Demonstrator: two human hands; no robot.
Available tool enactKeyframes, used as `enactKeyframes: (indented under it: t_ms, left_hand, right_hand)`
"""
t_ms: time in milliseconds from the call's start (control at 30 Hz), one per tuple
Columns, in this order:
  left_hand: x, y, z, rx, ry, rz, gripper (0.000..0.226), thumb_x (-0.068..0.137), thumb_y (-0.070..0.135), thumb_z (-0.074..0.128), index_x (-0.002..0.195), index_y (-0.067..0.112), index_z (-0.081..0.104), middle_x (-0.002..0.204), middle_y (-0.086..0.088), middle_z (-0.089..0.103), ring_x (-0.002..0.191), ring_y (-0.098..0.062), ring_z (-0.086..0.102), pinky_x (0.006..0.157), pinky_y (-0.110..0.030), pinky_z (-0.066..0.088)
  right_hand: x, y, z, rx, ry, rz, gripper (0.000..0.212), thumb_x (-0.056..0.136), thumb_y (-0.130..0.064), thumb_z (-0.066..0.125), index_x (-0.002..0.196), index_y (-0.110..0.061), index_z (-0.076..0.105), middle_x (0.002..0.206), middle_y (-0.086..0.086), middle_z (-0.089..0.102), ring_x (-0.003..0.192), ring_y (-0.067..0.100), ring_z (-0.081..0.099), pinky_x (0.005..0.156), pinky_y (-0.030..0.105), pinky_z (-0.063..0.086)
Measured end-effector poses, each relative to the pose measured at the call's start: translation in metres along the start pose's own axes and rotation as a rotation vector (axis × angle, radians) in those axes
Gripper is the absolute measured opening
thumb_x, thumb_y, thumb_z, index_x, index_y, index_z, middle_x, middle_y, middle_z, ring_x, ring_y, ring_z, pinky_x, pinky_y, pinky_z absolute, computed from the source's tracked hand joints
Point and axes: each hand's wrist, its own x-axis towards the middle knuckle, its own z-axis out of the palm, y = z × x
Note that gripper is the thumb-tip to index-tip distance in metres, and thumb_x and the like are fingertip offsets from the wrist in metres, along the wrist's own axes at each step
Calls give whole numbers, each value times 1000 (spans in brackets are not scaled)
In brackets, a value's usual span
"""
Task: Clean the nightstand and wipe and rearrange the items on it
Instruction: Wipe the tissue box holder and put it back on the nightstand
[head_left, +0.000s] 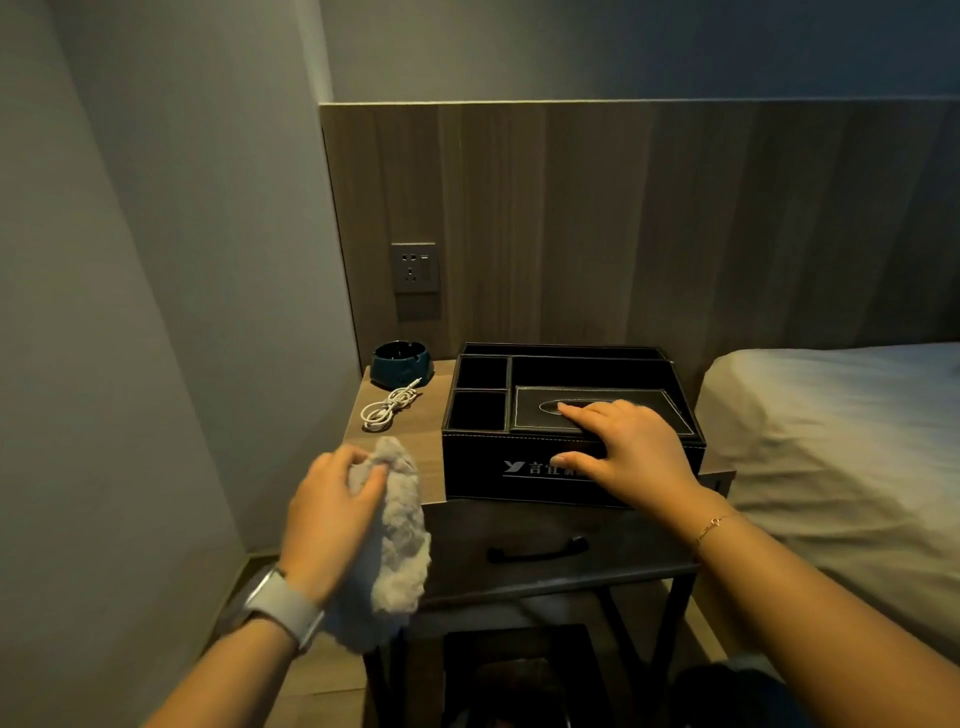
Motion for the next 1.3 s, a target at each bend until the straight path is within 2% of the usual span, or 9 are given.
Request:
enactKeyframes:
  t_ms: [233,433,567,733,833,900,1033,1167,1300]
  left_hand:
    - [66,0,27,-94,-161,-236,41,92,24,54,130,11,49,132,-12,38,114,-28,50,97,-34,40]
    - [105,-1,46,-116,-278,-23,25,90,8,58,112,18,63,117,-6,58,108,-19,58,93,-28,44]
    - [106,10,35,243,-151,-8,22,89,22,59,110,27,64,117,0,57,112,-23,53,92,-39,44]
    - [93,37,19,-309,-214,-27,16,93,17,58,105,25,64,102,8,65,95,-9,61,72,-17,46]
    - [94,54,33,-468,-322,-136,24,96,21,53,119,21,59,113,2,63,107,-16,58,92,-33,49]
    - [94,62,47,-403,-307,-149,27,96,21,52,122,19,58,113,2,62,108,-16,57,97,-35,47]
    - [96,68,60,-227,-211,-33,30,93,4,49,108,27,60,97,14,61,95,-8,58,83,-24,45]
    - [113,80,81,-236,-289,22,32,90,5,53,109,29,63,99,13,66,96,-9,62,83,-28,52]
    - [135,101,108,-229,-396,47,26,94,14,53,116,26,61,106,8,64,93,-7,62,76,-19,47]
  right_hand:
    - [-2,-32,2,394,69,92,45,89,-36,61,133,-34,52,129,-19,51,125,2,41,110,30,27]
    - [9,-17,-18,681,124,177,33,89,-16,63,113,-39,60,117,-24,57,115,-10,48,97,7,36]
    - [21,20,-34,558,309,306,31,86,-10,65,112,-27,66,116,-9,61,115,8,53,101,27,40]
    - [55,66,-42,745,145,757,60,88,-32,65,142,-20,41,140,3,45,129,20,43,102,32,38]
    - [69,84,-29,1062,-34,953,72,80,-51,67,141,-19,43,132,-1,52,122,24,53,96,35,45]
    - [73,92,-22,1111,-88,977,59,82,-51,66,128,-16,56,117,6,66,102,25,65,85,36,53]
    - [75,103,-25,1012,-72,879,19,96,-28,53,109,-15,59,86,-2,63,76,11,59,57,19,47]
    - [82,126,-31,662,-27,763,49,94,-26,57,136,-4,48,133,14,55,120,27,53,100,34,42]
    - [92,137,-36,246,-41,503,51,92,-38,57,138,-19,49,148,4,39,136,22,35,110,34,30]
